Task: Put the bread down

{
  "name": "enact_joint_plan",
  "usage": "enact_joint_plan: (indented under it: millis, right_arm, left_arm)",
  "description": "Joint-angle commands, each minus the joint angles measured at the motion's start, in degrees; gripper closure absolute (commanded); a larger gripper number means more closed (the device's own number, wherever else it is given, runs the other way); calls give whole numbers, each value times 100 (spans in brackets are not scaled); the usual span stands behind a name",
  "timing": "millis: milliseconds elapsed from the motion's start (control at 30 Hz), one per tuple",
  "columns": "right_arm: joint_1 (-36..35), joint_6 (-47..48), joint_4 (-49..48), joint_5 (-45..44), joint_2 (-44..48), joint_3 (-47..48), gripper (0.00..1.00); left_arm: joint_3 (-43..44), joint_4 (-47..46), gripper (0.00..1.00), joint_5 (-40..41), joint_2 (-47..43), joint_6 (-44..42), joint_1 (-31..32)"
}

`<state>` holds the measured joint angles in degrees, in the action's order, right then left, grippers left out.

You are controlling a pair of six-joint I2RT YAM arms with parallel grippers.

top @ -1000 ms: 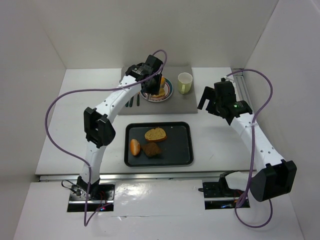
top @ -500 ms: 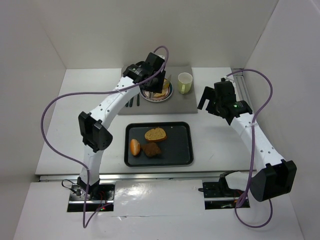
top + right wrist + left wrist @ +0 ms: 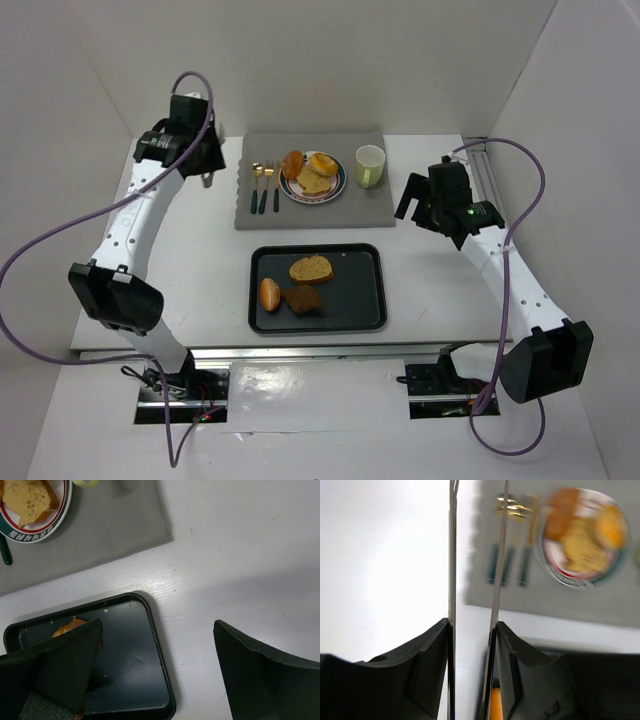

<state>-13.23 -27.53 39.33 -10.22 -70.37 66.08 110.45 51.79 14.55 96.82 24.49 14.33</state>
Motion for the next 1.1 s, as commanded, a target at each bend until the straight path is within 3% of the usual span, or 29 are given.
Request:
enact_joint_plan:
  millis: [0,167,333,433,500,633,867,1067]
  right_arm:
    - [31,63,-207,-7,6,62,1]
    - [31,63,-207,107,6,62,1]
    - [31,63,-207,56,-56,62,1]
    - [31,63,-207,2,6,10,1]
    - [31,63,-207,-50,6,10,1]
    - [31,63,-207,-50,6,62,1]
    - [31,63,-101,-278,-109,291,1]
    - [31,-42,-101,-332,-381,396,1]
  left_arm:
    - [-1056,-519,48,285,-312,301,-482]
    - [-2422,-1670,40,-179,-655,504,-1397]
    - [-2590,-1883,37,-172,29,645,-1766]
    - [-2511,-1953,26,-224,450,645,-1828]
    - [-2458,-1901,17,-294,575,592,-1828]
    - [-2319,-1778,8,-505,628,470,-1881]
    - [-1423,-1145,7,-856,67,162,-1724]
    - [-1640,-811,6,-1208,-830,109,-916]
